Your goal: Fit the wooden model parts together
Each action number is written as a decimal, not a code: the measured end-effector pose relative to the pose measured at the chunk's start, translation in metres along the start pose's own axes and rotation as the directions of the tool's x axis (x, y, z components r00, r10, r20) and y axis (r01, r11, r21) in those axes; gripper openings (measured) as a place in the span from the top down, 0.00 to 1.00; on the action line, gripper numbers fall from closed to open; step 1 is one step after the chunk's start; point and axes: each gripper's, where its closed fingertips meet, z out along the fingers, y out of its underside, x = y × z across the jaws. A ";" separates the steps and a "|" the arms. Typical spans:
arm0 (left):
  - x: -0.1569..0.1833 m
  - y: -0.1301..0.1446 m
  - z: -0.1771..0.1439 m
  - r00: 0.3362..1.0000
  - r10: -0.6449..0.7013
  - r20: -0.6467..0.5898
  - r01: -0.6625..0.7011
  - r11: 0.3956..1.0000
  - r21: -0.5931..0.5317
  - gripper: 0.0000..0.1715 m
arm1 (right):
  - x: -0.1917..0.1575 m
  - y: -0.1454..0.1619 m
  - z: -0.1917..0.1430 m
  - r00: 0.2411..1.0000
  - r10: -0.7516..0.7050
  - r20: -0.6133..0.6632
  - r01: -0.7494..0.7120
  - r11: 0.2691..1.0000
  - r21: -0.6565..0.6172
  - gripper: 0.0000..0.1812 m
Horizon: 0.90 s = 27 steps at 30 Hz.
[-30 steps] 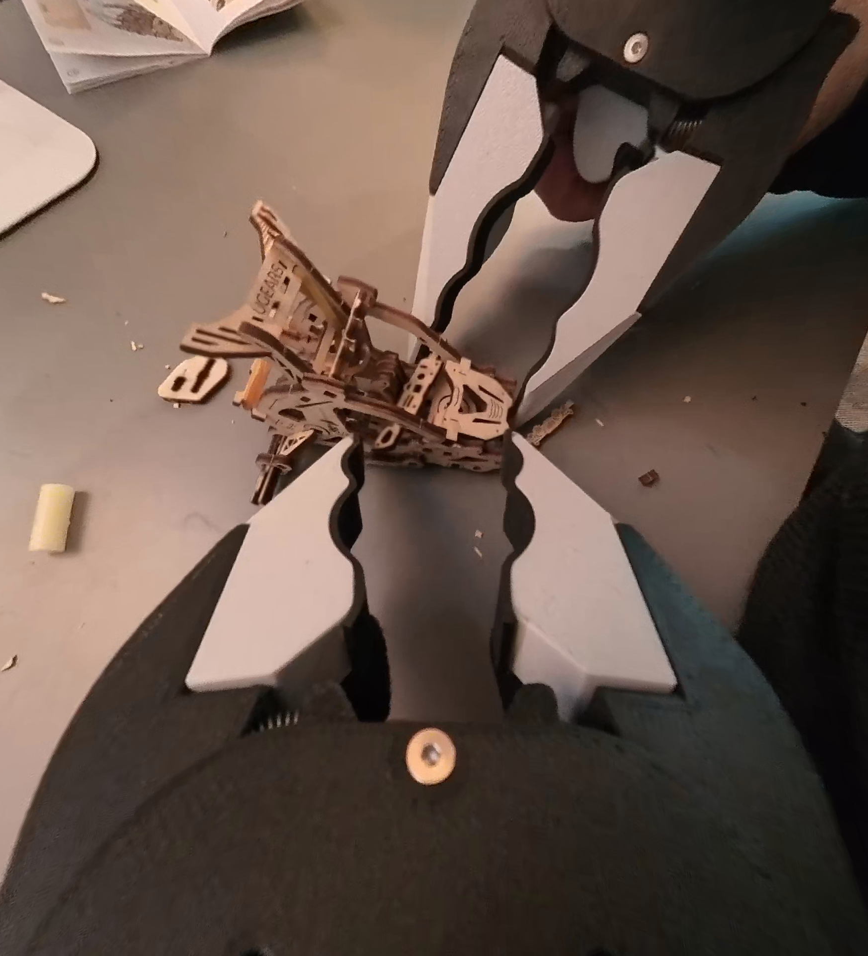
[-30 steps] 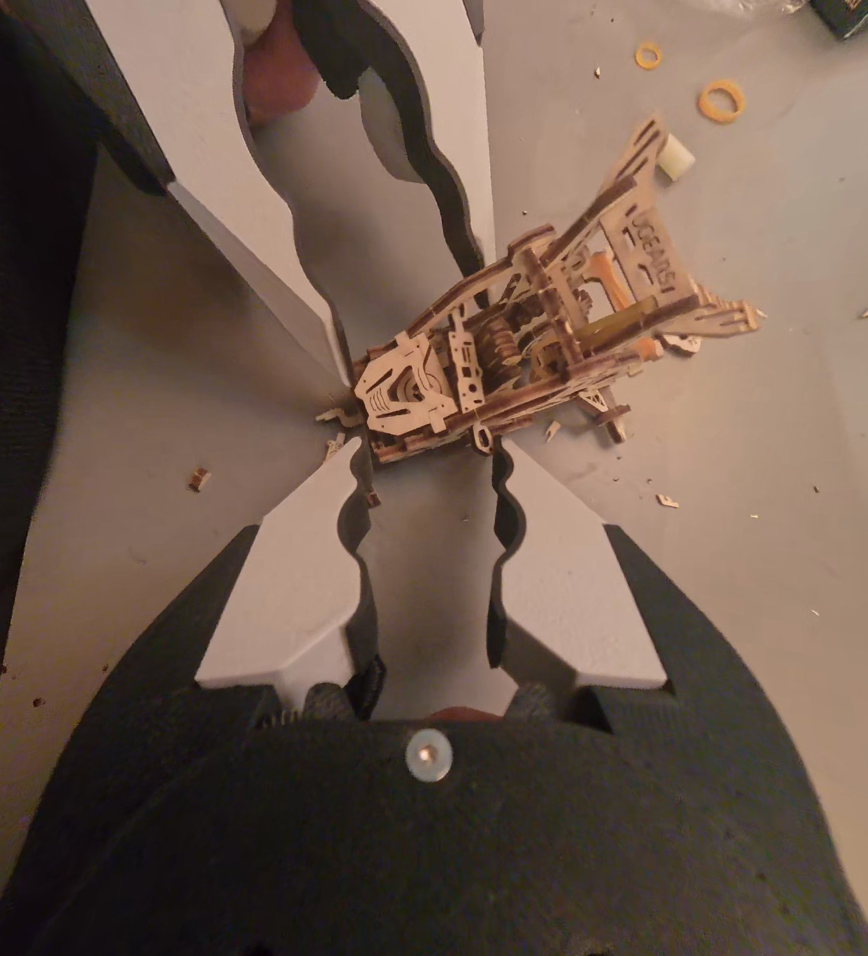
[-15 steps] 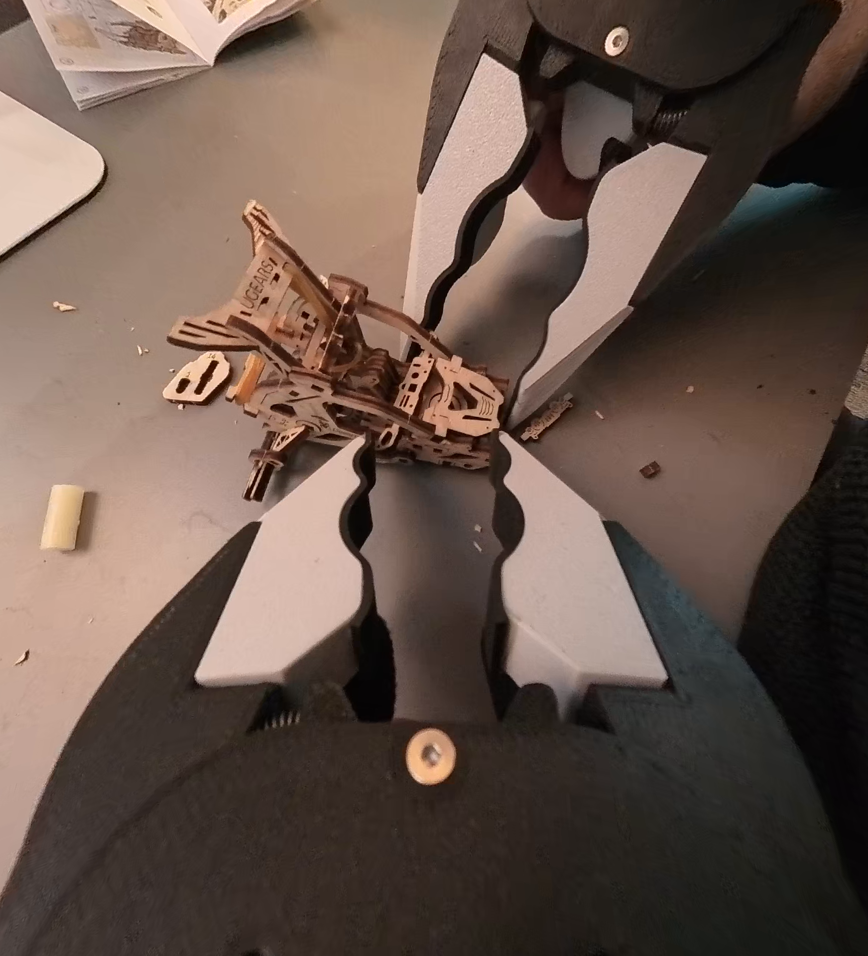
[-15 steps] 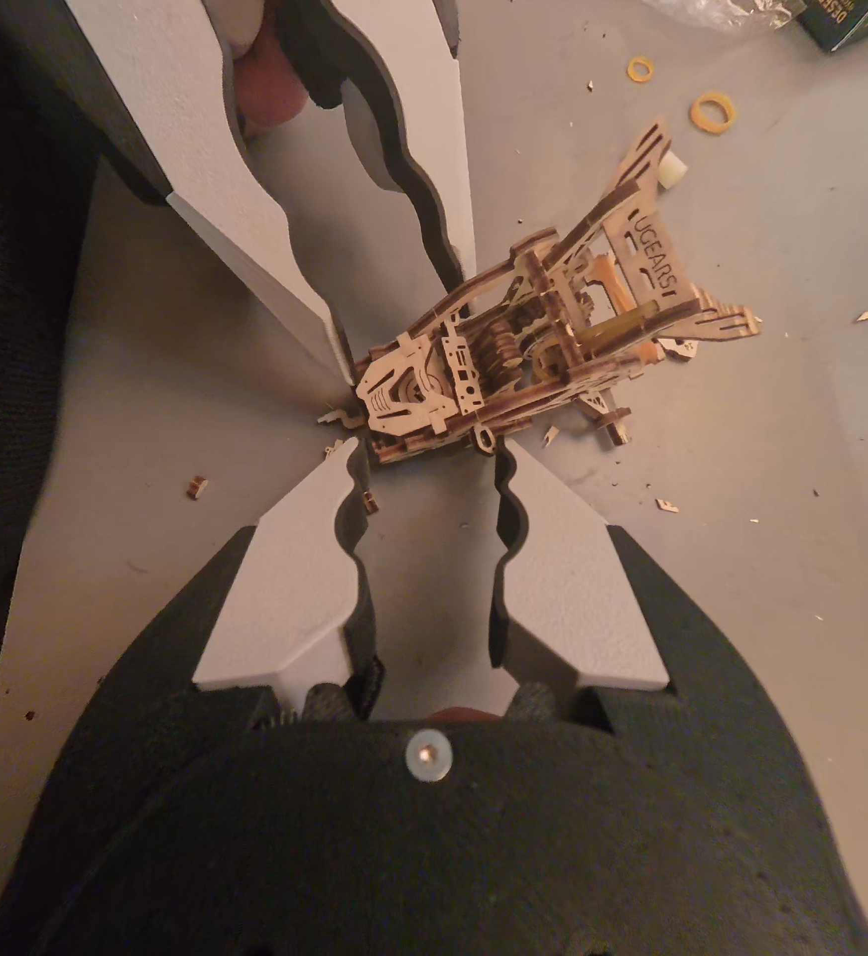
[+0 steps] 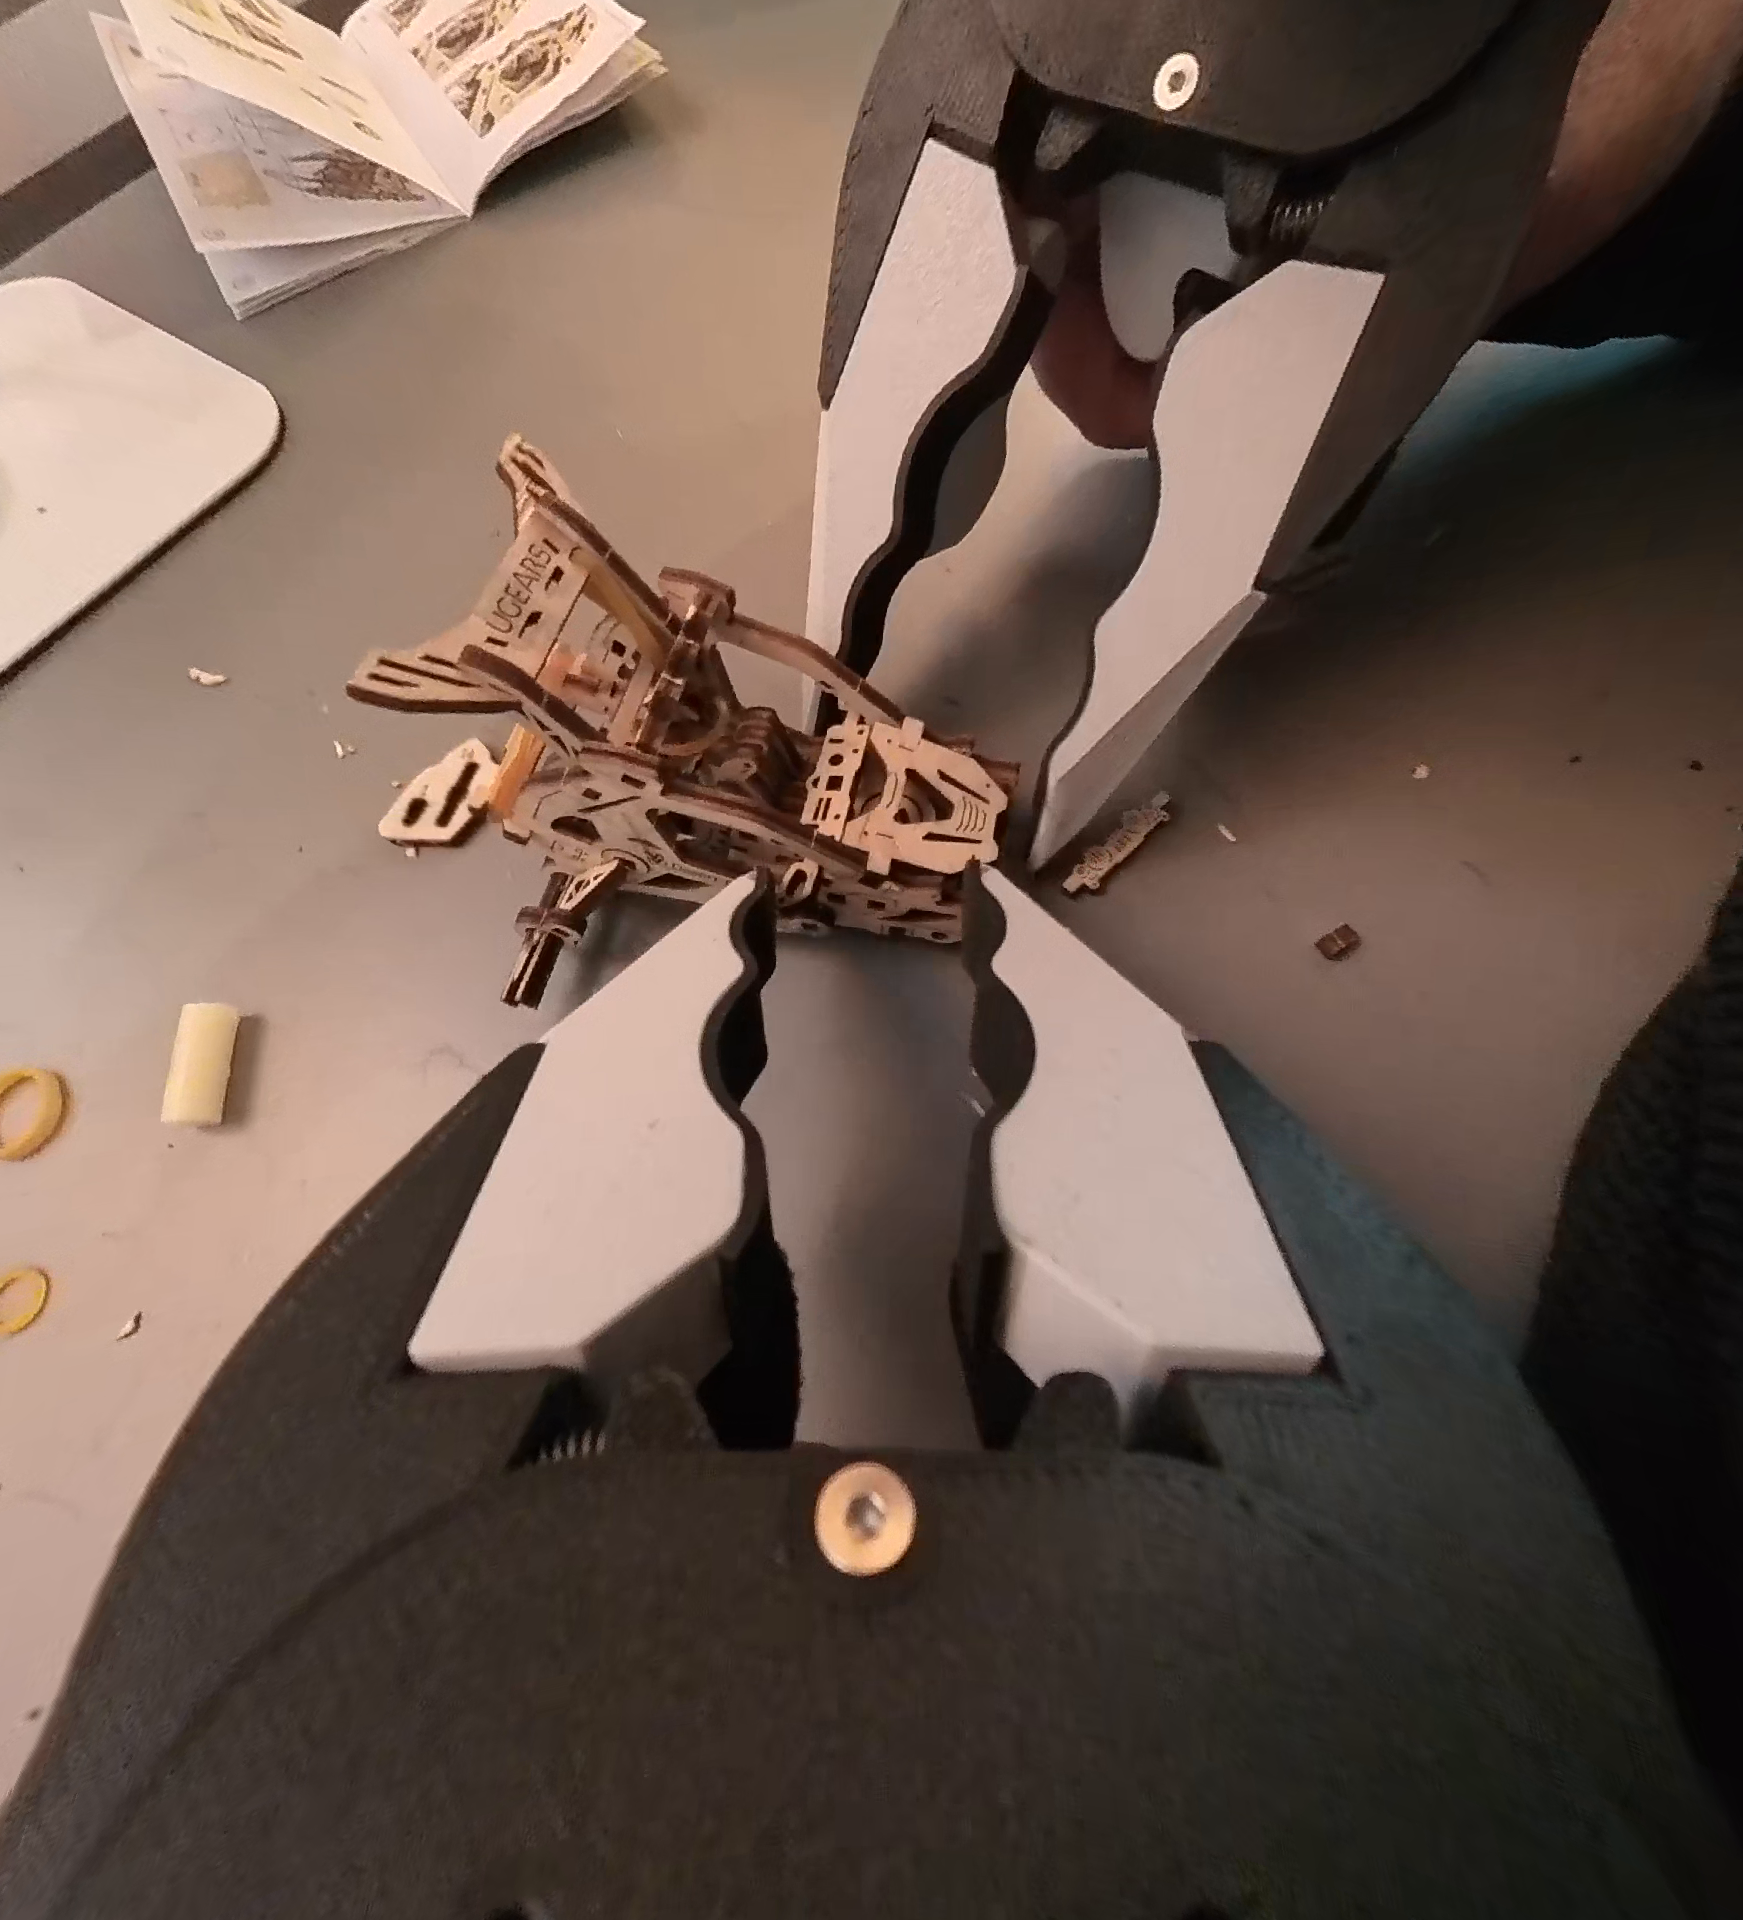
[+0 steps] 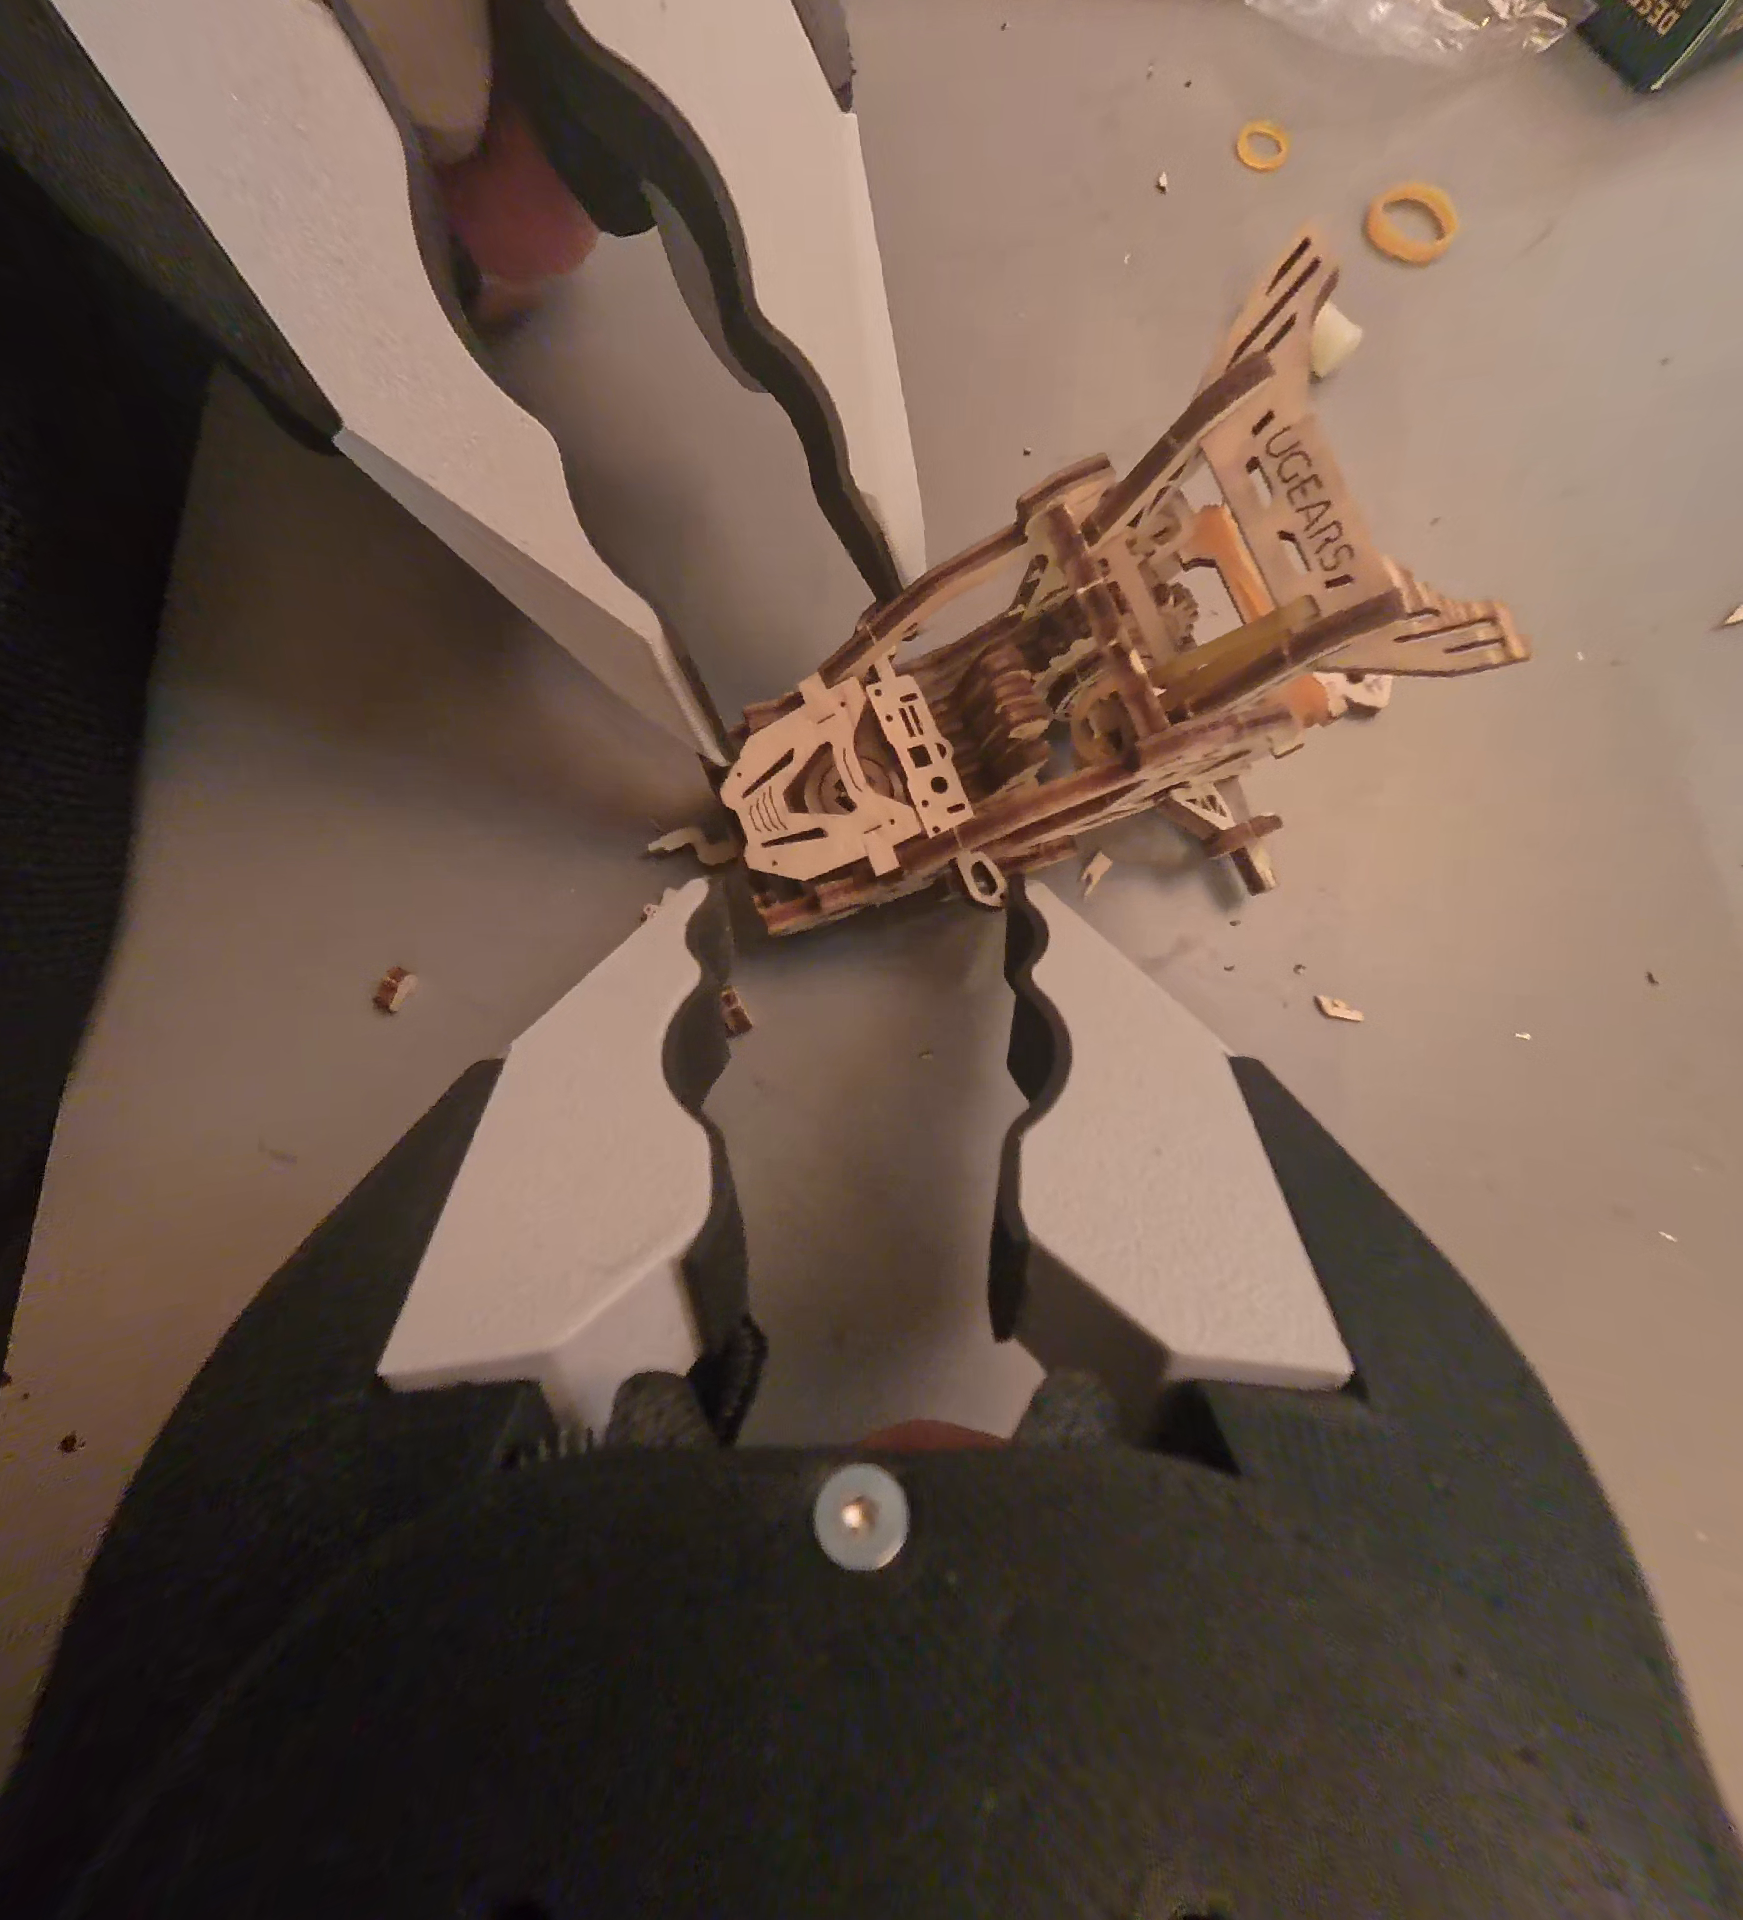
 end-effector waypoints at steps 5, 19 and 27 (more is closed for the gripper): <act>-0.003 0.000 0.000 1.000 0.008 -0.002 -0.008 1.000 0.003 0.81 | -0.001 -0.001 0.000 1.000 0.022 0.009 -0.022 1.000 0.014 0.68; -0.015 -0.005 -0.016 0.793 -0.524 -0.312 0.554 0.833 0.010 0.83 | 0.021 -0.011 -0.021 0.851 0.409 0.329 -0.463 0.881 0.103 0.87; -0.023 -0.002 -0.010 0.605 -0.694 -0.390 0.722 0.685 -0.097 0.97 | 0.022 -0.012 -0.017 0.793 0.465 0.393 -0.527 0.848 0.060 0.98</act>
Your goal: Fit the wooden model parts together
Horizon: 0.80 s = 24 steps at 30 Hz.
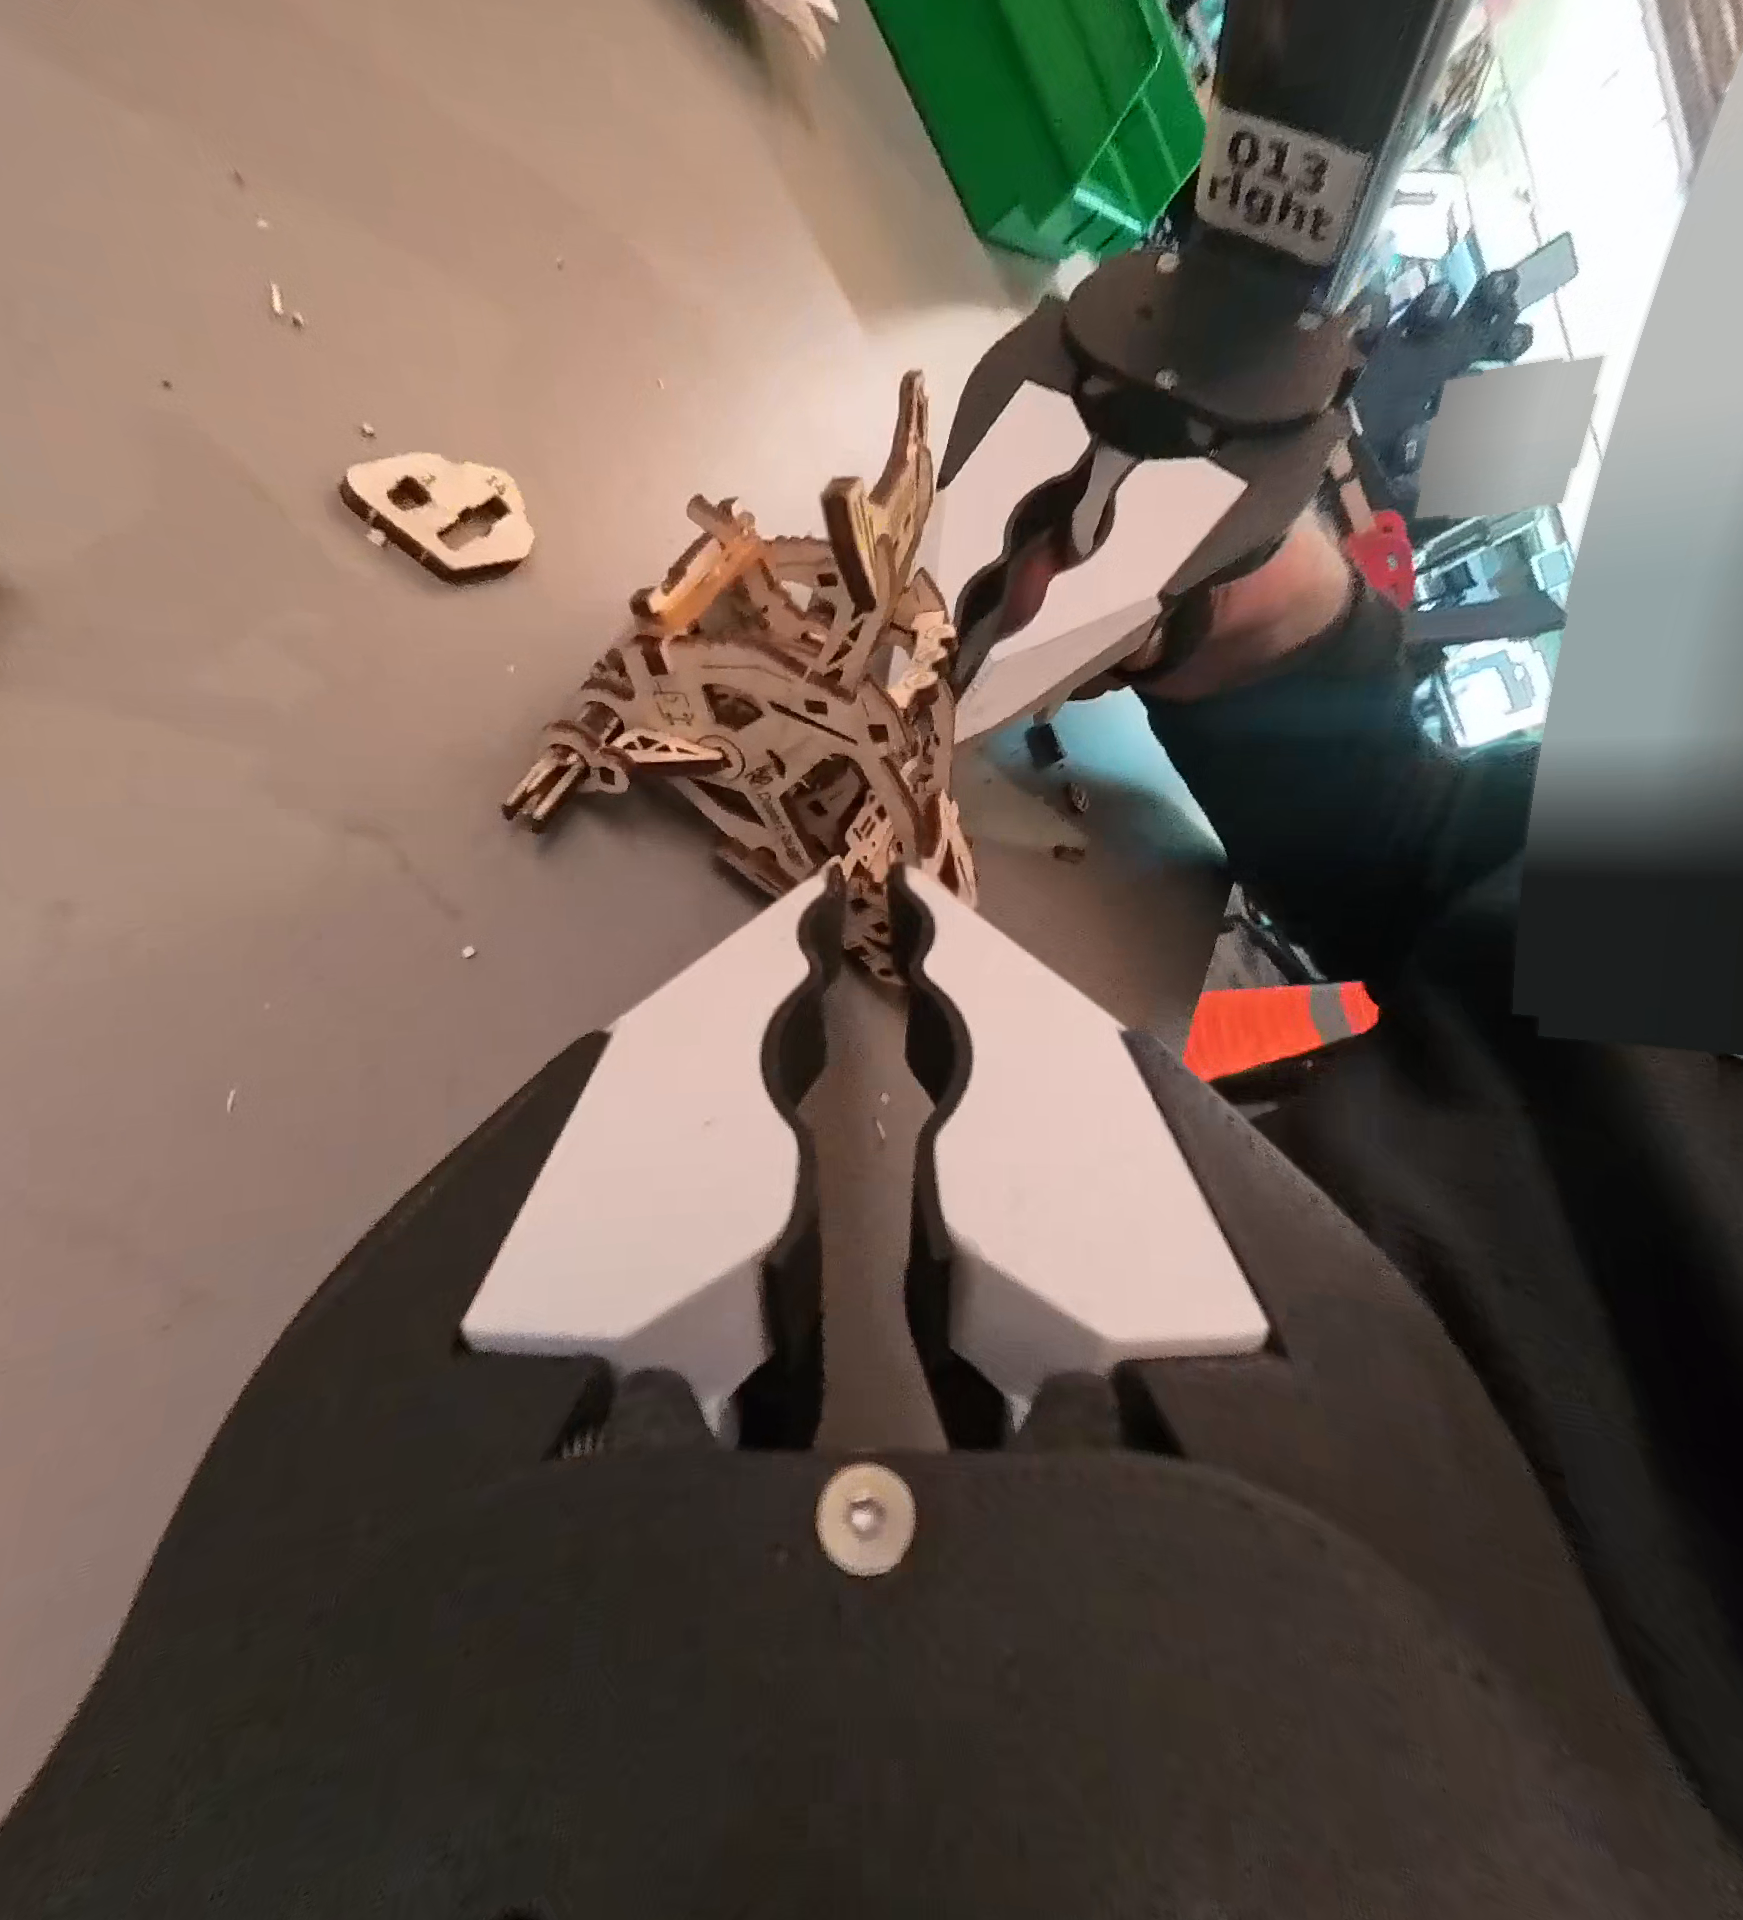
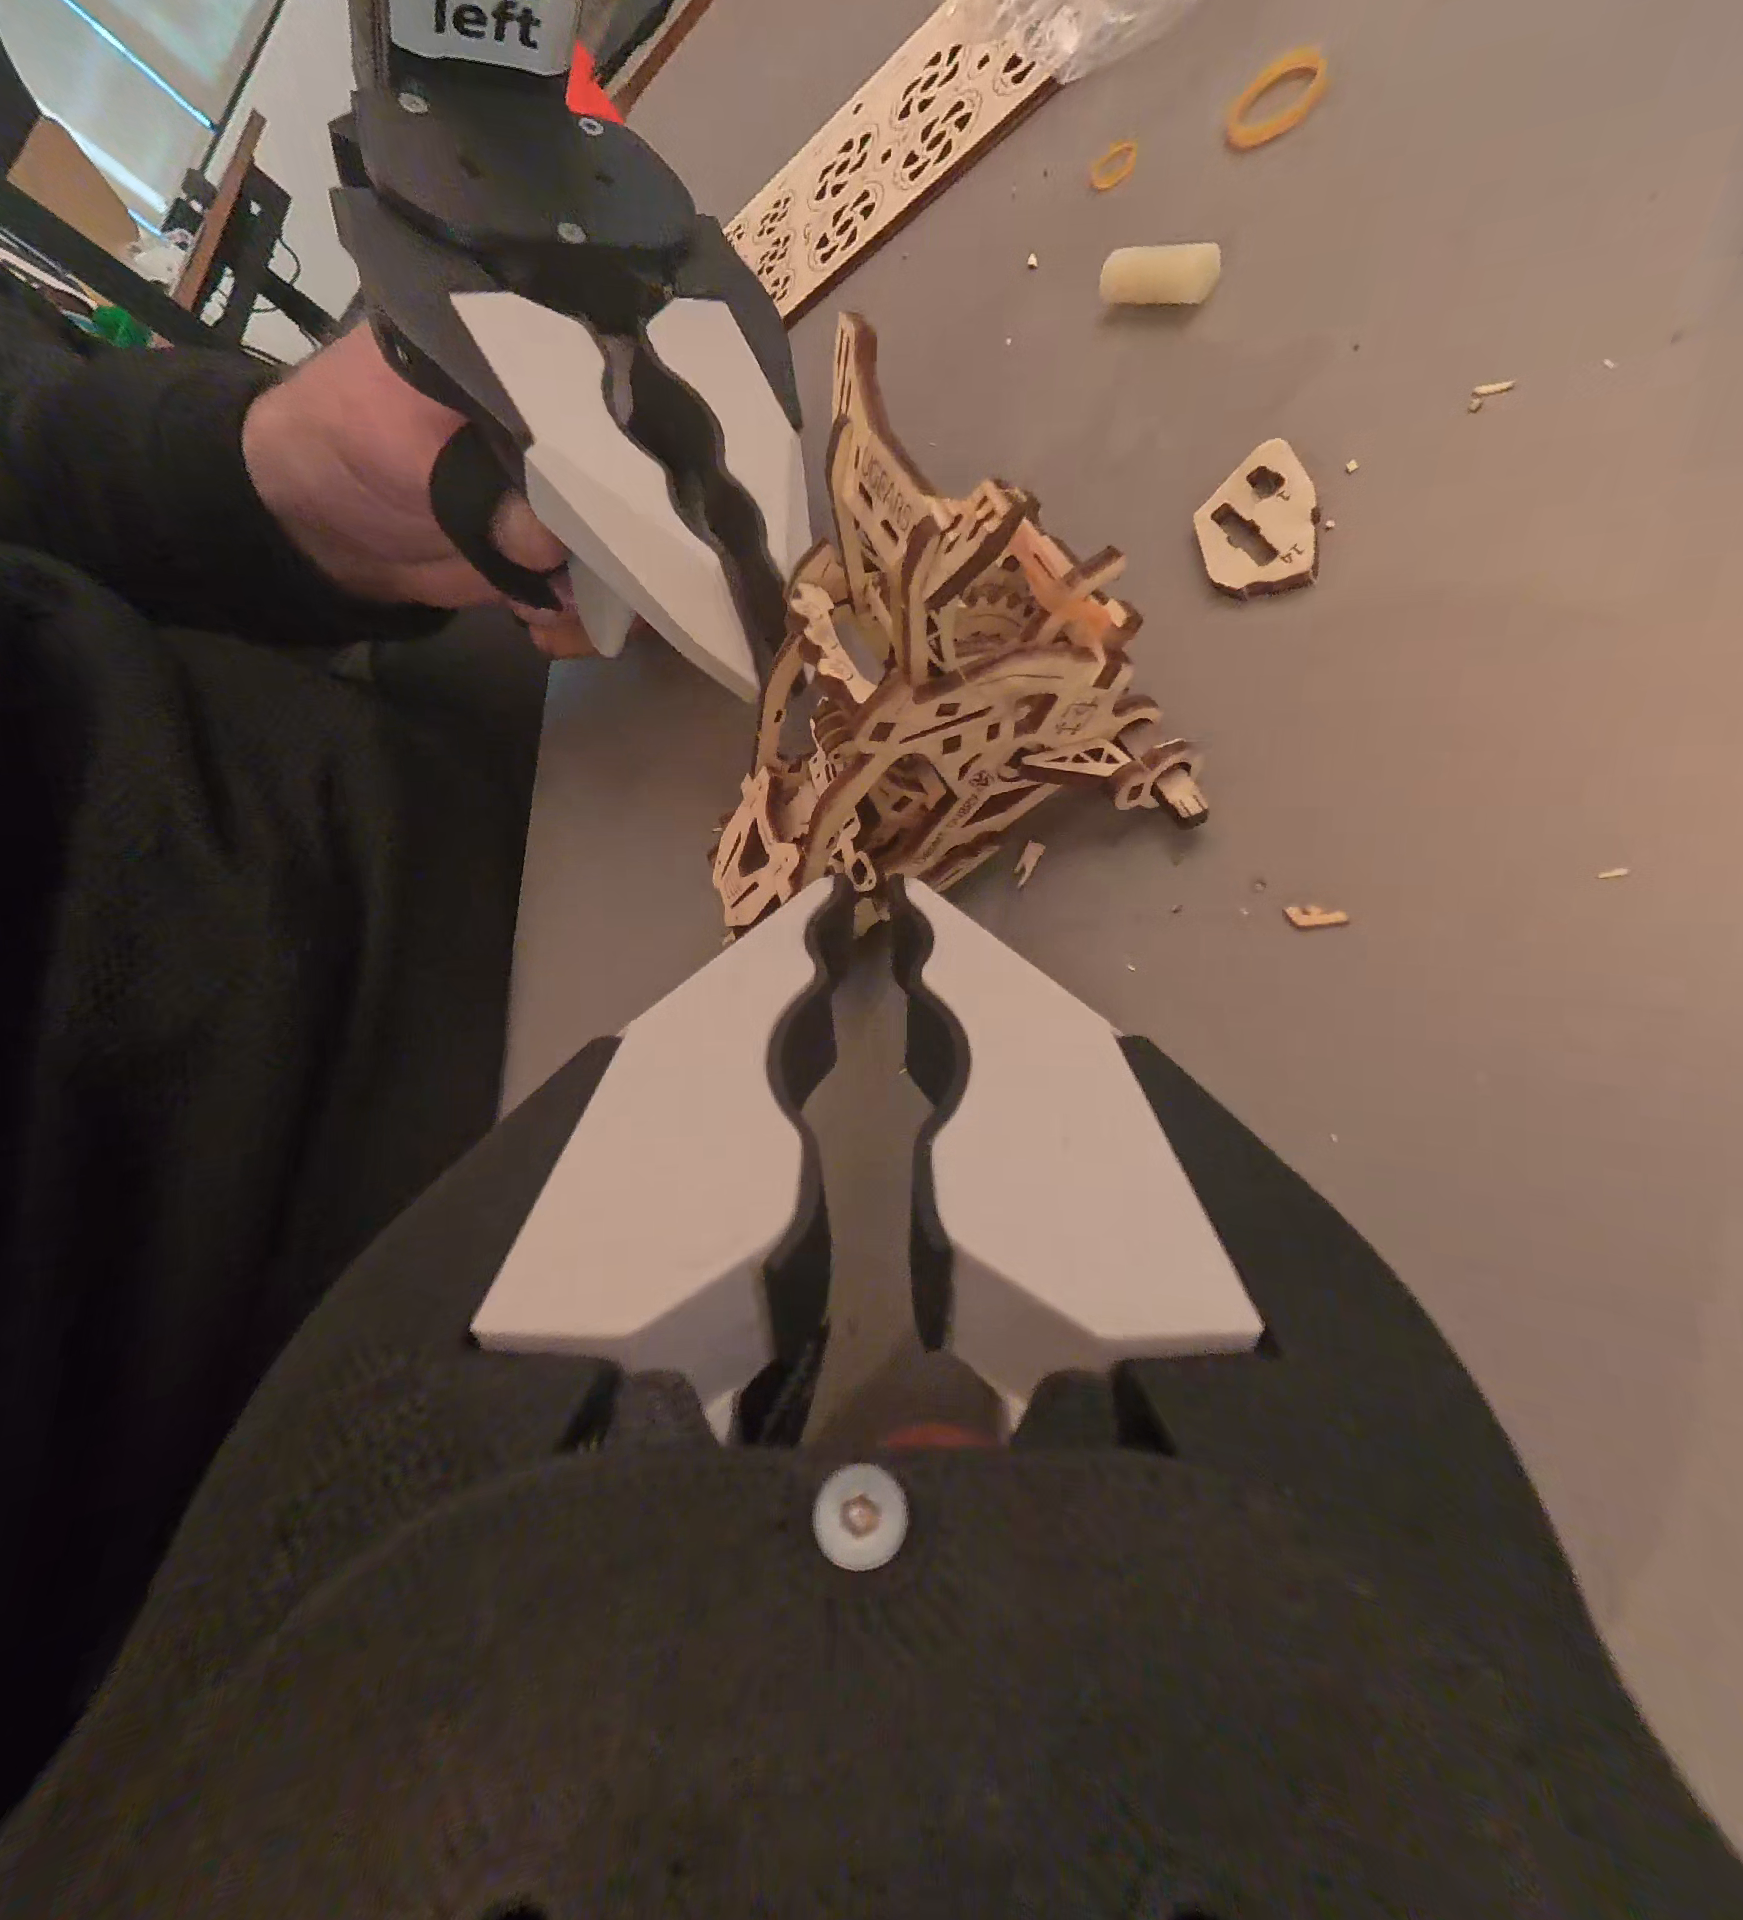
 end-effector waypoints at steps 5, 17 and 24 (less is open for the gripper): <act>-0.002 0.002 0.005 1.000 -0.016 -0.002 0.016 0.999 -0.028 1.00 | 0.001 0.000 0.000 1.000 -0.010 -0.001 0.010 1.000 -0.002 0.98; -0.011 0.005 0.002 0.989 -0.149 -0.021 0.147 0.988 -0.055 0.91 | 0.001 -0.001 0.000 1.000 -0.029 0.002 0.029 1.000 0.000 0.98; -0.004 -0.001 0.007 0.976 -0.197 -0.094 0.193 0.980 -0.051 0.98 | 0.001 -0.001 0.000 0.999 -0.034 0.004 0.034 0.999 -0.003 0.99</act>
